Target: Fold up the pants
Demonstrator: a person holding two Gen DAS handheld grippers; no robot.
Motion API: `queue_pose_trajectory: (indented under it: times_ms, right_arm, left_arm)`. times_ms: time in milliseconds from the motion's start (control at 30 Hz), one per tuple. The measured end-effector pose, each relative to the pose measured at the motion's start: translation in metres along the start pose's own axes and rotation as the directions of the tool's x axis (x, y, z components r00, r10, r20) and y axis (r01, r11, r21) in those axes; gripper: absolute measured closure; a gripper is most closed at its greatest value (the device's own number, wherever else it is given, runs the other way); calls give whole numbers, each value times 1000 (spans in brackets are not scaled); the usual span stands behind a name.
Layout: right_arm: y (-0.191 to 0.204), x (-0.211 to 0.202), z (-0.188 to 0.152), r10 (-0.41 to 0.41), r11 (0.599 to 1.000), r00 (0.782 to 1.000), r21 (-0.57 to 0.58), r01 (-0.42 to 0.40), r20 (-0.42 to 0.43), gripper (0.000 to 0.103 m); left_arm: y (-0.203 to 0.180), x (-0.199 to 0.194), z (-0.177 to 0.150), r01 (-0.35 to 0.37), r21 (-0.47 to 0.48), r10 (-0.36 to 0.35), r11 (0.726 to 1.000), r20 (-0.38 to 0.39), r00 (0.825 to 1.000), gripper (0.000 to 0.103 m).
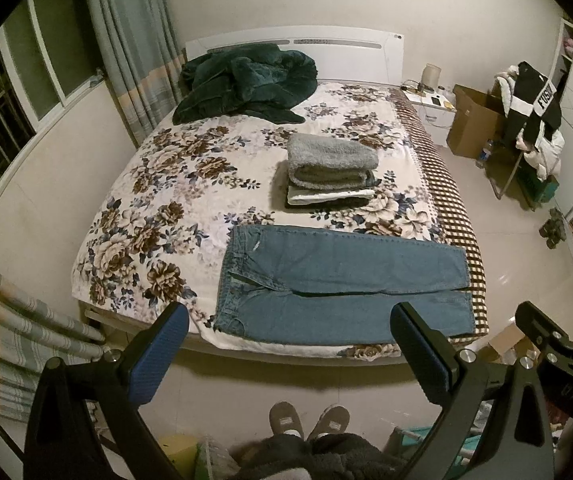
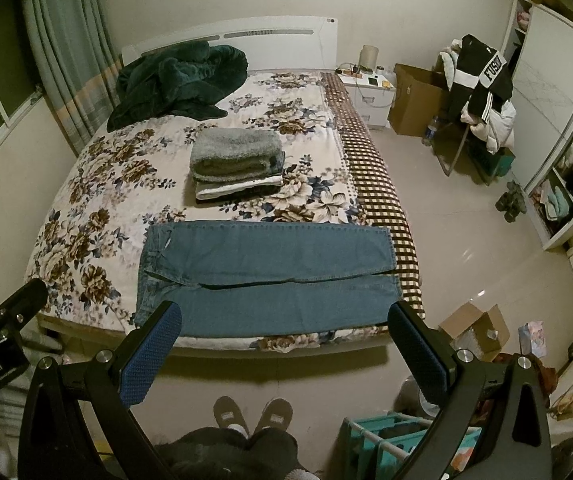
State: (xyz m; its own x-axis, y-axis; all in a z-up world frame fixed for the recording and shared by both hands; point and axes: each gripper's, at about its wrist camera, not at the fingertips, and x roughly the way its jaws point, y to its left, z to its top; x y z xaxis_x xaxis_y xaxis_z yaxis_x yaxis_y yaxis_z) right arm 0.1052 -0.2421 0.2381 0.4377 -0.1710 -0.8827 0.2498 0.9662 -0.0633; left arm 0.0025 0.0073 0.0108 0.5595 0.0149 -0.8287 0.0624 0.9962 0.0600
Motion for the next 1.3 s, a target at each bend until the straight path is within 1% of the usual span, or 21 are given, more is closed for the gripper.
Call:
queue_pose_trajectory:
  times_ms: [67, 167, 200, 233, 367, 433, 533, 667, 733, 800, 833, 900, 967, 1033, 1067, 1100, 1133, 1167, 1233, 1267, 1300]
  right_arm:
    - [0, 7, 1, -3, 1000, 1000, 12, 3, -5, 0]
    - [-33, 40, -1, -14, 999, 1000, 30, 15, -15, 0]
    - [-39, 51, 2, -21, 999, 1000, 34, 22, -22, 0]
    - [-42, 63, 4, -28, 999, 999, 38, 29, -29, 0]
    - [-62, 111, 15, -43, 997, 997, 57, 47, -63, 0]
    - [-69, 142, 21, -47, 997, 996, 63, 52, -81, 0]
    - [-81, 189, 34, -59, 995, 992, 72, 67, -111, 0]
    - [-90, 261, 57, -63, 991, 984, 102, 81, -164, 0]
    - [-93, 294, 68, -64, 989, 979, 116, 88, -193, 0]
    - [-98, 343, 82, -50, 983, 968, 160, 92, -247, 0]
    - [-100, 360, 87, -37, 979, 963, 182, 88, -267, 0]
    - [-106, 414, 101, -5, 965, 947, 247, 89, -321, 0]
    - [-110, 469, 114, 22, 944, 927, 313, 105, -376, 0]
    - [-118, 529, 122, 53, 916, 899, 379, 130, -435, 0]
    - [-119, 553, 126, 62, 906, 890, 399, 139, -452, 0]
    - [-124, 580, 128, 72, 893, 878, 423, 154, -473, 0]
    - [-127, 604, 129, 76, 881, 867, 441, 173, -492, 0]
    - [-130, 632, 131, 79, 866, 855, 460, 196, -513, 0]
    - [-140, 695, 134, 89, 833, 828, 497, 242, -553, 0]
    - [-143, 709, 131, 90, 823, 818, 505, 260, -568, 0]
    - [-146, 728, 128, 90, 811, 806, 512, 282, -586, 0]
  left_arm:
    - [0, 1, 4, -12, -4, 12, 1000, 5, 1000, 0]
    - [-4, 16, 14, -46, -29, 46, 999, 10, 999, 0]
    - [-22, 20, 22, -64, -41, 65, 997, 12, 998, 0]
    - [-25, 26, 25, -77, -46, 78, 996, 14, 997, 0]
    - [-40, 66, 38, -131, -51, 131, 990, -11, 991, 0]
    - [-39, 95, 38, -151, -44, 150, 988, -26, 988, 0]
    - [-43, 132, 49, -172, -30, 169, 985, -69, 983, 0]
    - [-43, 192, 69, -177, -35, 170, 984, -151, 974, 0]
    - [-44, 230, 83, -168, -46, 155, 985, -213, 965, 0]
    - [-43, 267, 93, -162, -57, 141, 985, -269, 953, 0]
    - [-43, 293, 101, -152, -72, 123, 986, -311, 943, 0]
    - [-42, 334, 111, -149, -107, 99, 983, -377, 921, 0]
    - [-43, 384, 120, -146, -157, 61, 977, -452, 890, 0]
    - [-45, 439, 124, -163, -212, 28, 964, -525, 851, 0]
    - [-47, 461, 125, -171, -238, 11, 956, -553, 833, 0]
    - [-49, 488, 124, -185, -271, -10, 945, -587, 810, 0]
    - [-50, 510, 123, -199, -294, -24, 935, -612, 790, 0]
    - [-54, 540, 121, -218, -325, -48, 920, -647, 761, 0]
    - [-60, 581, 117, -238, -366, -88, 899, -686, 722, 0]
    - [-67, 607, 114, -255, -385, -108, 887, -711, 695, 0]
    - [-72, 626, 113, -265, -401, -129, 877, -727, 674, 0]
